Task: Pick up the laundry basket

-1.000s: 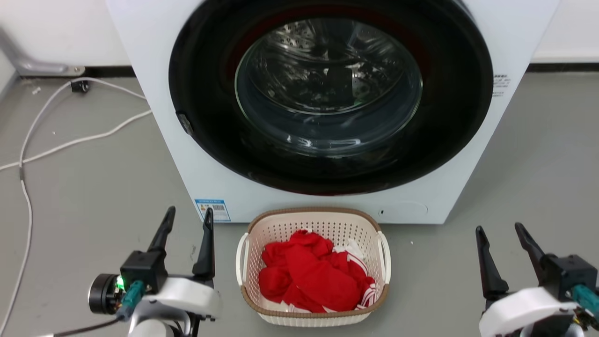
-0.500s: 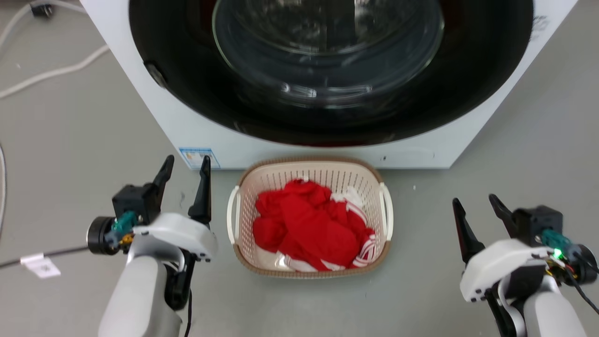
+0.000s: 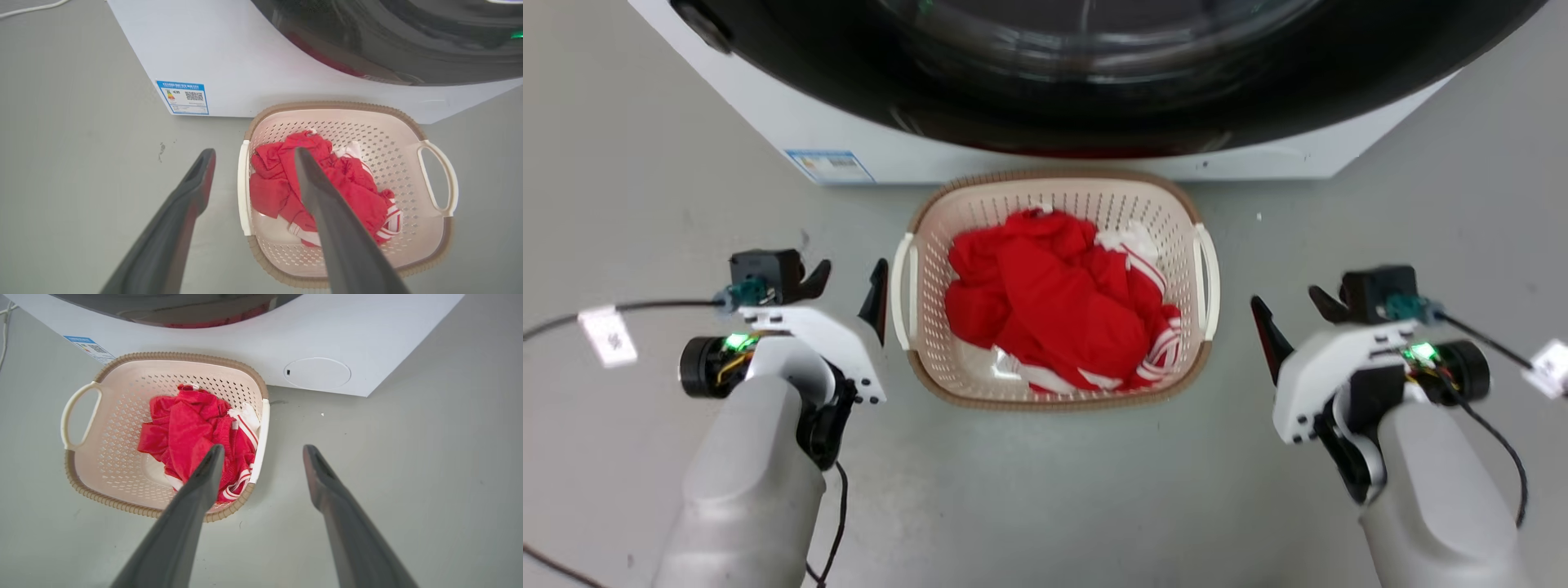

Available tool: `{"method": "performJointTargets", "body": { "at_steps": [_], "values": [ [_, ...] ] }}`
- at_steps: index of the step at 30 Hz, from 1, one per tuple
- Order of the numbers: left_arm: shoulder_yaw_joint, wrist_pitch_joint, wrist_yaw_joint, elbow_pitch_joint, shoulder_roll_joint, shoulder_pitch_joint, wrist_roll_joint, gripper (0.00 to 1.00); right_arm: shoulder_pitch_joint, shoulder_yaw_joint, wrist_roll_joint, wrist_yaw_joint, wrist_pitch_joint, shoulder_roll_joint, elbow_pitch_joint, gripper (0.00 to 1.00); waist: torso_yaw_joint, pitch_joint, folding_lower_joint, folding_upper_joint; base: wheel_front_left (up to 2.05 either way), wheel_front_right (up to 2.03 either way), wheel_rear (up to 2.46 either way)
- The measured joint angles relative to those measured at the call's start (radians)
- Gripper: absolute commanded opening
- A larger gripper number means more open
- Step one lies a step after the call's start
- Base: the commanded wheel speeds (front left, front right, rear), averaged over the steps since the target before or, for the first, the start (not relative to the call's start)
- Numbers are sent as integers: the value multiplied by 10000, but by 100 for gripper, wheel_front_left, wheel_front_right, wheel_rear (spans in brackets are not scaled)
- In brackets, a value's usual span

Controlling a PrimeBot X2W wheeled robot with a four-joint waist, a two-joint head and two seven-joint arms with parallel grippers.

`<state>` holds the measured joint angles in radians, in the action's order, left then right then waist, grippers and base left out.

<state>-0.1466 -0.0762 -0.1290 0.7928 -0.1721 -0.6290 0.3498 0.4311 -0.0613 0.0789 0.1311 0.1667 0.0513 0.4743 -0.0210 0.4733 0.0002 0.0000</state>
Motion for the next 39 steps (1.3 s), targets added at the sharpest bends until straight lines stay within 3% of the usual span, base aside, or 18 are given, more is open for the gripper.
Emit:
{"method": "performJointTargets", "body": {
  "at_steps": [16, 29, 39],
  "values": [
    [-2794, 1791, -15, 1672, -1313, -2026, 3296, 100, 3449, -1931, 1358, 0, 347, -2, 4075, 100, -383, 2216, 0, 0, 0, 0, 0],
    [-4339, 2140, -15, 2197, -1985, -3501, 4564, 100, 5760, -3260, 2571, 0, 447, -4, 5992, 100, -632, 3665, 0, 0, 0, 0, 0],
    [-5279, 2140, -15, 2569, -1954, -4338, 5039, 100, 6666, -4023, 3269, 0, 650, -4, 6719, 100, -549, 4179, -1, 0, 0, 0, 0]
  ]
}}
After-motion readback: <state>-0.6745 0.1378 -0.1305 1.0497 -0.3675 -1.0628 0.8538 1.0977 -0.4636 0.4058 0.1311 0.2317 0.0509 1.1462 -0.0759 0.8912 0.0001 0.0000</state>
